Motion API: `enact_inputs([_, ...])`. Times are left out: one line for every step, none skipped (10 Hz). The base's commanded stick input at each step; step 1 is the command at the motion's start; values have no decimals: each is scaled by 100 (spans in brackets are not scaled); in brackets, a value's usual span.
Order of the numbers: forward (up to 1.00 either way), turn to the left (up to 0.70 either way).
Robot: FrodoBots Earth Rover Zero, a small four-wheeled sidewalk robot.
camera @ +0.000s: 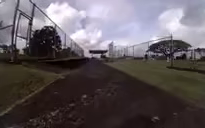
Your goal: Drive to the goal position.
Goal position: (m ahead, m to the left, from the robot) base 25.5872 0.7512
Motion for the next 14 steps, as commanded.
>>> enact_inputs([85, 0])
enact_inputs([85, 0])
enact_inputs([85, 0])
enact_inputs([85, 0])
enact_inputs([85, 0])
enact_inputs([85, 0])
enact_inputs([85, 0])
enact_inputs([85, 0])
enact_inputs([85, 0])
enact_inputs([85, 0])
enact_inputs([85, 0])
enact_inputs([85, 0])
enact_inputs([85, 1])
enact_inputs([85, 14])
